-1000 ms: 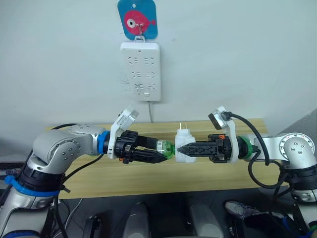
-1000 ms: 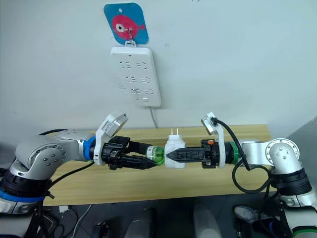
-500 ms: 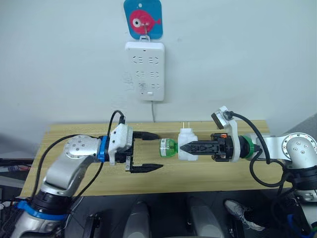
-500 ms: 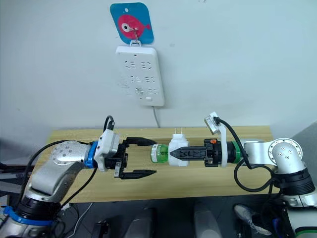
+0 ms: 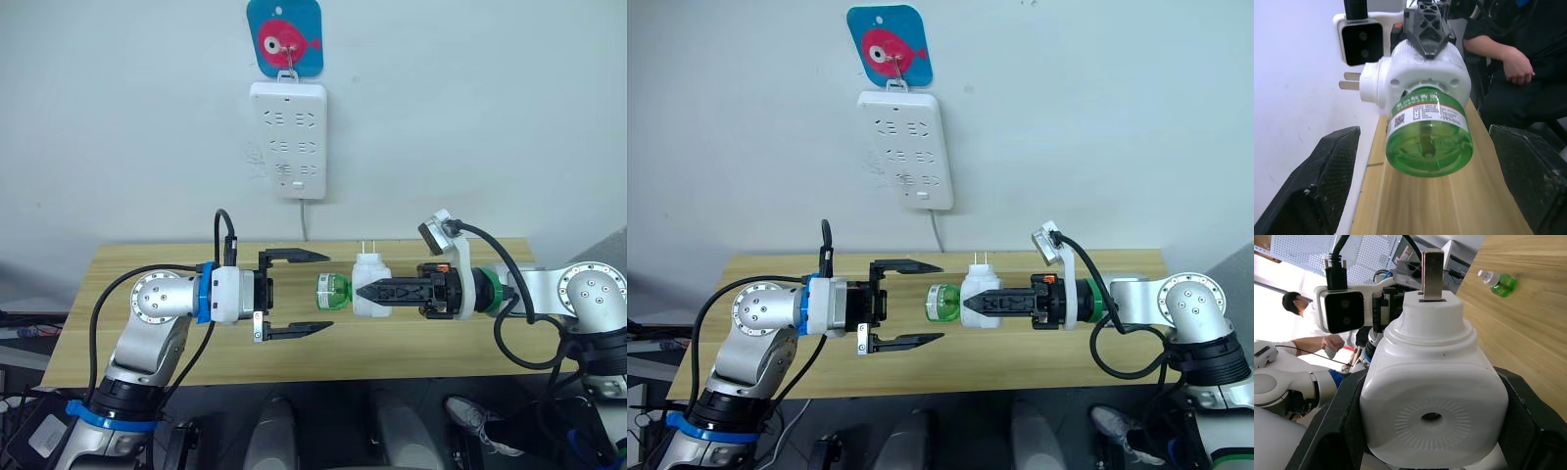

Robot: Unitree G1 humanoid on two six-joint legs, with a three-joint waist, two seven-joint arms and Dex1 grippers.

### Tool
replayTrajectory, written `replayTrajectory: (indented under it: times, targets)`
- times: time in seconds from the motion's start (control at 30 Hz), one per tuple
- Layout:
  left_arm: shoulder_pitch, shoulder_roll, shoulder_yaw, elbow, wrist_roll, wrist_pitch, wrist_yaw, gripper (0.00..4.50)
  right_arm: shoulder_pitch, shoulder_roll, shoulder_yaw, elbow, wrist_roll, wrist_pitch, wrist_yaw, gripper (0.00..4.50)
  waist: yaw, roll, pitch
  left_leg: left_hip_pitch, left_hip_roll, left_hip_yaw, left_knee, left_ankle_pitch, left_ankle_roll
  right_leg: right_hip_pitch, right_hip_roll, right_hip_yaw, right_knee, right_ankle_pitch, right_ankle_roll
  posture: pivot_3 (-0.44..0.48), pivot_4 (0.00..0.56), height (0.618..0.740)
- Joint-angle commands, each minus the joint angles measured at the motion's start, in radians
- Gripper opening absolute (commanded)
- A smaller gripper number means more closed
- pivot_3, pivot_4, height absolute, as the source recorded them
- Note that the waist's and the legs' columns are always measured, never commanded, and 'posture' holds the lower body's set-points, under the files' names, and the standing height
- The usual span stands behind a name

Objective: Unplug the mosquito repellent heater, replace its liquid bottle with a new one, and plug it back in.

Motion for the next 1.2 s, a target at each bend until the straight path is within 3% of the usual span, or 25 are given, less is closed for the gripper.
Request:
replayTrajectory:
  times: [0.03,0.4,0.53,0.67,0.77,0.87,1.03,1.13,1.2]
  targets:
    - [-0.008,-0.009,-0.002,0.004,0.011,-0.034,0.002,4.50,0.001,-0.002,-0.026,-0.024,0.029,-0.006,0.005,3.02,0.000,0.000,0.000,0.000,0.000,0.000,0.000,0.000,0.000,0.000,0.000,0.000,0.000,0.000,0.000,-0.069,0.213,0.725]
    - [-0.027,-0.061,-0.036,0.024,0.042,-0.071,0.025,4.50,-0.001,-0.010,-0.026,-0.026,0.045,-0.005,-0.002,3.02,0.000,0.000,0.000,0.000,0.000,0.000,0.000,0.000,0.000,0.000,0.000,0.000,0.000,0.000,0.000,-0.076,0.216,0.725]
    - [-0.030,-0.065,-0.039,0.028,0.037,-0.070,0.022,3.62,-0.001,-0.012,-0.025,-0.027,0.049,-0.006,-0.006,3.02,-0.001,0.000,0.000,0.000,0.000,0.000,0.000,0.000,0.000,0.000,0.000,0.000,0.000,0.000,0.000,-0.075,0.216,0.725]
    - [-0.036,-0.063,-0.039,0.018,0.029,-0.063,0.025,2.29,-0.001,-0.012,-0.024,-0.029,0.051,-0.006,-0.009,3.02,-0.001,0.000,0.000,0.000,0.000,0.000,0.000,0.000,0.000,0.000,0.000,0.000,0.000,0.000,0.000,-0.077,0.217,0.725]
    - [-0.040,-0.043,-0.029,-0.006,0.013,-0.029,0.024,2.22,0.000,-0.013,-0.025,-0.030,0.048,-0.005,-0.008,3.02,-0.001,0.000,0.000,0.000,0.000,0.000,0.000,0.000,0.000,0.000,0.000,0.000,0.000,0.000,0.000,-0.076,0.217,0.725]
    - [-0.052,0.000,-0.022,-0.065,-0.041,0.101,0.028,2.22,0.002,-0.021,-0.029,-0.032,0.042,-0.001,-0.001,3.02,-0.001,0.000,0.000,0.000,0.000,-0.001,0.000,0.000,0.000,0.000,0.000,0.000,0.000,0.000,0.000,-0.073,0.219,0.725]
    - [-0.145,0.172,-0.003,-0.124,-0.339,0.776,0.111,2.22,0.004,-0.036,-0.034,-0.032,0.037,0.005,0.012,3.02,-0.008,0.000,0.000,0.000,0.000,-0.002,0.000,0.000,0.000,0.000,0.001,-0.001,0.001,0.000,0.000,-0.066,0.219,0.725]
    - [-0.228,0.244,0.017,-0.085,-0.531,1.089,0.117,2.22,0.004,-0.040,-0.032,-0.035,0.032,0.005,0.021,3.02,-0.011,0.000,0.000,0.000,0.000,-0.002,0.000,0.000,0.000,0.001,0.001,-0.002,0.001,0.000,0.000,-0.064,0.218,0.725]
    - [-0.265,0.270,0.023,-0.055,-0.602,1.204,0.099,2.22,0.003,-0.041,-0.030,-0.036,0.028,0.005,0.026,3.02,-0.016,-0.001,0.001,0.000,0.001,-0.003,0.000,0.000,0.000,0.001,0.002,-0.002,0.001,0.000,0.000,-0.059,0.218,0.725]
